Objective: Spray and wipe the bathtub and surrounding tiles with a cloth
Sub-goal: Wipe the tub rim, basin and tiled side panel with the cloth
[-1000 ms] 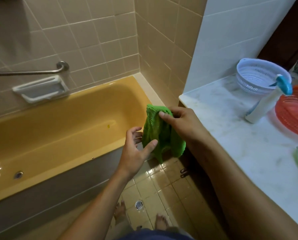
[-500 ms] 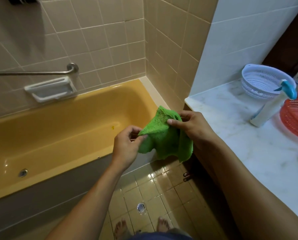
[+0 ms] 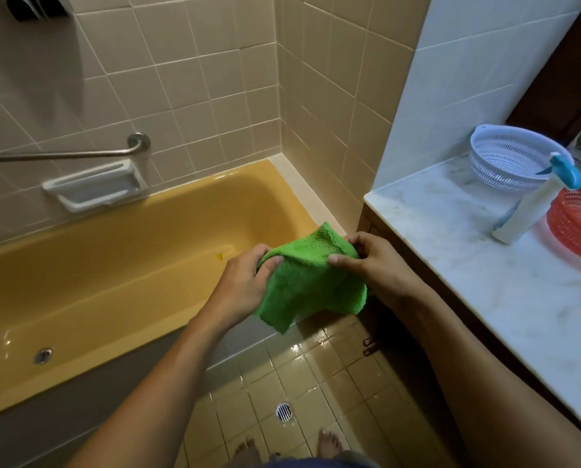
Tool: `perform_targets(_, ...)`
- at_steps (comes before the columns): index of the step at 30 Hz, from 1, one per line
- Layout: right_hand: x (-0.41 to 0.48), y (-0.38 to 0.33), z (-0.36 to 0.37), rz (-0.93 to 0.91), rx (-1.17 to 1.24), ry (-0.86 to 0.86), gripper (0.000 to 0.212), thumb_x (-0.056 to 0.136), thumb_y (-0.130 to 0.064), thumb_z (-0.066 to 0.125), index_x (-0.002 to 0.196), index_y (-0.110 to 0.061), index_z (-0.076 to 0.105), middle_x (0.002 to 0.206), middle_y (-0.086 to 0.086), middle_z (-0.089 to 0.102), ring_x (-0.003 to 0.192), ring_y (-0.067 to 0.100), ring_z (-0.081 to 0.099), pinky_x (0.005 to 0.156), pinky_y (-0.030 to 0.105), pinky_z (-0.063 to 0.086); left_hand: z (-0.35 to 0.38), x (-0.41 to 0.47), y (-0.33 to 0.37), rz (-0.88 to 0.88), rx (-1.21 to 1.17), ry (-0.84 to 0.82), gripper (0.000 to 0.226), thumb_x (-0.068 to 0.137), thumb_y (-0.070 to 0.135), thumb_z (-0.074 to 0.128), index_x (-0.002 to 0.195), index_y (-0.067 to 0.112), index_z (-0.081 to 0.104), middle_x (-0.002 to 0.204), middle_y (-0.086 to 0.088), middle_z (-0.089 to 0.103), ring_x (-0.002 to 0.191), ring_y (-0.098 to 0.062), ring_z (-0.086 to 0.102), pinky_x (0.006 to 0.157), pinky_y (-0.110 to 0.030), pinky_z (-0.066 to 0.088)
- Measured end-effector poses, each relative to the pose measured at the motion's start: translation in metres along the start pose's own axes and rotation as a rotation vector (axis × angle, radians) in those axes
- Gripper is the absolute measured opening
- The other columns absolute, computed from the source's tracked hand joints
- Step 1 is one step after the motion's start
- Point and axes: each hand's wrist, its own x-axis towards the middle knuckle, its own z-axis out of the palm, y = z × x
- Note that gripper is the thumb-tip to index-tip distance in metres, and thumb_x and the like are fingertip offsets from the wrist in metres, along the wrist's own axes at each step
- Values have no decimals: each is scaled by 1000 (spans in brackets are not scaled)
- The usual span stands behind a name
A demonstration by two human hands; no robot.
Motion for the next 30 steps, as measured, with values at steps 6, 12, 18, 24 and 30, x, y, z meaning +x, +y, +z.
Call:
perform_targets(6,11,-5,22,77,111,-65,31,90,-20,74,110,0,62,108,23,71,99,39,71,86,54,58,-35,14,-35,-21,-92,-232,8,95,30,70,100,26,65,91,6,76,84,-8,70,74,-34,54)
perform_targets(12,22,7,55,126,135,-117,20,92,-16,71,105,-6,59,100,13,72,93,30,72,80,41,57,-49,7,-82,-70,-130,-405,10,96,27,68,90,20,70,77,10,70,72,3,60,66,-22,47)
perform_targets(18,24,34,90,250,46,-138,57,64,-21,90,108,-6,58,105,22,70,95,35,71,89,52,56,-71,24,-128,-53,-243,-372,10,94,12,70,94,21,74,88,4,75,84,-6,66,78,-23,52)
perform_targets(24,31,52,129,403,-13,-296,74,62,-34,96,129,-28,64,119,12,69,107,29,70,96,53,56,-63,51,-130,84,-68,-448,12,90,23,77,90,35,77,93,17,71,95,-4,64,83,-27,52)
perform_targets(30,52,78,138,225,-243,-203,34,68,-30,92,78,-21,60,99,7,69,97,26,67,83,56,58,-42,69,-142,17,-2,-462,5,85,29,81,87,30,77,91,17,71,94,-2,62,85,-33,53)
